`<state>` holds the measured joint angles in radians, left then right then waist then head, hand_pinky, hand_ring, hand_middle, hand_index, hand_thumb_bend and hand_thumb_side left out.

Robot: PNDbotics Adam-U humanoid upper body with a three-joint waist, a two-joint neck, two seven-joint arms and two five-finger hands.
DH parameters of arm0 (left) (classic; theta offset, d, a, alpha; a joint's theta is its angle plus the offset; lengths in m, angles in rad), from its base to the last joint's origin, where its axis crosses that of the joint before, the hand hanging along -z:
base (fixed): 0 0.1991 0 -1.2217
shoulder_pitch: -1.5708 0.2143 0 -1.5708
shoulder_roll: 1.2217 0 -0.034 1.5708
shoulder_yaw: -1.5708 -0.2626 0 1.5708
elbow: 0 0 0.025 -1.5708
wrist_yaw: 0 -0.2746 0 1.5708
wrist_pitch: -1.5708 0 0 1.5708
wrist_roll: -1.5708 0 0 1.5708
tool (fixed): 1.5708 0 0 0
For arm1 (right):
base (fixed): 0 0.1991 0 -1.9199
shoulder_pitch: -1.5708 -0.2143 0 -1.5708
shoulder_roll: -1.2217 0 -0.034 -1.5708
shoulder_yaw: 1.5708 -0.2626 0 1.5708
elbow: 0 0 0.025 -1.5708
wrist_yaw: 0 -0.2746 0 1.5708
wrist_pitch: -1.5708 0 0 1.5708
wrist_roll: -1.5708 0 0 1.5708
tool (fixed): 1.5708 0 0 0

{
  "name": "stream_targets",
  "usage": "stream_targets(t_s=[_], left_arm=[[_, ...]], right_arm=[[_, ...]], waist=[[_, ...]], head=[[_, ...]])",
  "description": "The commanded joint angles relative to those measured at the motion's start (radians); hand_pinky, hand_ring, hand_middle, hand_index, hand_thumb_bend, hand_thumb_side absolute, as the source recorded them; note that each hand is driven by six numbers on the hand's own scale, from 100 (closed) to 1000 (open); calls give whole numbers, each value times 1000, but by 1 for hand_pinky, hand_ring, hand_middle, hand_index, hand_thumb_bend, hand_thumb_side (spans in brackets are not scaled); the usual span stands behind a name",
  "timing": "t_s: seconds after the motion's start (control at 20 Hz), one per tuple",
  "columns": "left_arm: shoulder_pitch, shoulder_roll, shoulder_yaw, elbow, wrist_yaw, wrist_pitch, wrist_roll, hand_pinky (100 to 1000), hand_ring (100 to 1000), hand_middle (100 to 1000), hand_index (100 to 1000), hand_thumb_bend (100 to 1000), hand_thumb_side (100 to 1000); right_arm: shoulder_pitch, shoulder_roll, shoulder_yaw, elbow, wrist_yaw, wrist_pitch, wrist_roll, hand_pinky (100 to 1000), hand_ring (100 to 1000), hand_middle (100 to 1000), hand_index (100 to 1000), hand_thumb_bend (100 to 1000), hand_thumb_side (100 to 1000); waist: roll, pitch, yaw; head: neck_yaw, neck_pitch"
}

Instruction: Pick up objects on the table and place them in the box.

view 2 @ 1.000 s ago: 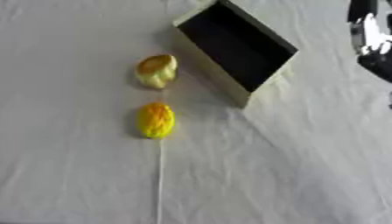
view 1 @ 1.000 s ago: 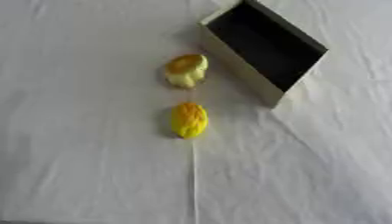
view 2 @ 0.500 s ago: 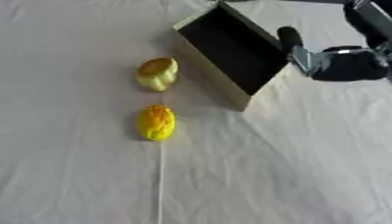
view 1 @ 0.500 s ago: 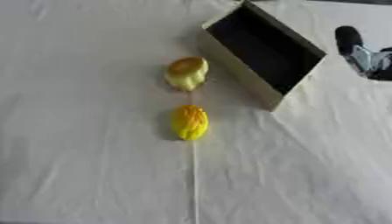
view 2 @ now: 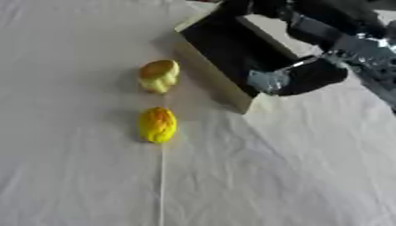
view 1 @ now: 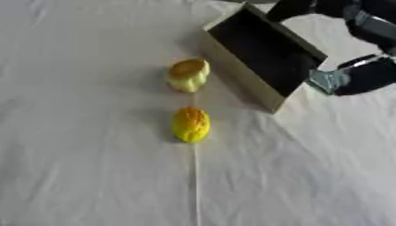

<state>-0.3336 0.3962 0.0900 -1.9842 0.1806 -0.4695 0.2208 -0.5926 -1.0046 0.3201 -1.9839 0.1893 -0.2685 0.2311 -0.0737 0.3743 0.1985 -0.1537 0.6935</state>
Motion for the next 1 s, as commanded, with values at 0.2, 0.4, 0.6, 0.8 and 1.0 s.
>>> stream_targets(t_s=[0.2,0.4,0.6,0.8,1.0], left_arm=[[0,23,-1,-16,3,3,-10,881,817,809,894,100,645],[3,21,-3,-16,5,5,-13,881,817,809,894,100,645],[3,18,-6,-16,9,8,-17,882,817,809,894,100,645],[2,14,-9,-16,13,9,-22,882,817,810,894,100,645],[0,10,-11,-16,17,11,-27,882,817,810,894,100,646]], right_arm=[[-37,34,47,-16,14,66,89,850,835,791,863,100,573],[-63,71,79,-16,29,120,143,852,838,794,865,100,568],[-82,124,110,-16,75,172,189,855,843,794,865,100,549],[-95,184,145,-16,123,228,261,862,853,798,872,100,498],[-101,229,167,-10,154,256,320,867,859,798,872,100,457]], waist=[[3,-25,1],[3,-27,0],[4,-29,0],[6,-28,6],[7,-24,11]], head=[[1,4],[-1,8],[-3,10],[-10,11],[-14,11]])
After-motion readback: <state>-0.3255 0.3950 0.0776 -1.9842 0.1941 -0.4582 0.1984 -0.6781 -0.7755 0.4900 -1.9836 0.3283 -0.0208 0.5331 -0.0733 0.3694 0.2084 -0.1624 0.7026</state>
